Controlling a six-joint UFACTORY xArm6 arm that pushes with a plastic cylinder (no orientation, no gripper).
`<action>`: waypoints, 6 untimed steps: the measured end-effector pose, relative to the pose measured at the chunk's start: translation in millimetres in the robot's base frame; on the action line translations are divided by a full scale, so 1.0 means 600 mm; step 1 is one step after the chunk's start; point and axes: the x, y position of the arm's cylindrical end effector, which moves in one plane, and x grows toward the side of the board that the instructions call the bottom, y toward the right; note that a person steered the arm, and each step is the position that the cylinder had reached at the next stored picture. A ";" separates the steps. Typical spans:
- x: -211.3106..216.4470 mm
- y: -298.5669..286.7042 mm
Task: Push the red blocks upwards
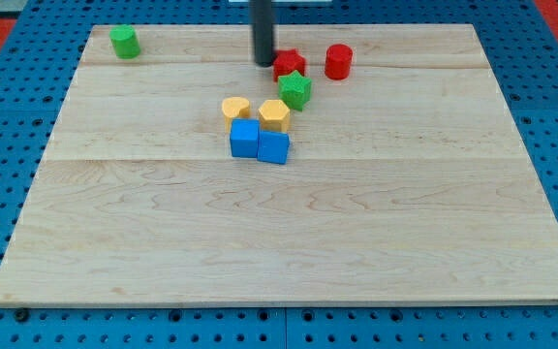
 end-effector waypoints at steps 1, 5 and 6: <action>-0.008 0.073; 0.057 0.129; 0.063 0.157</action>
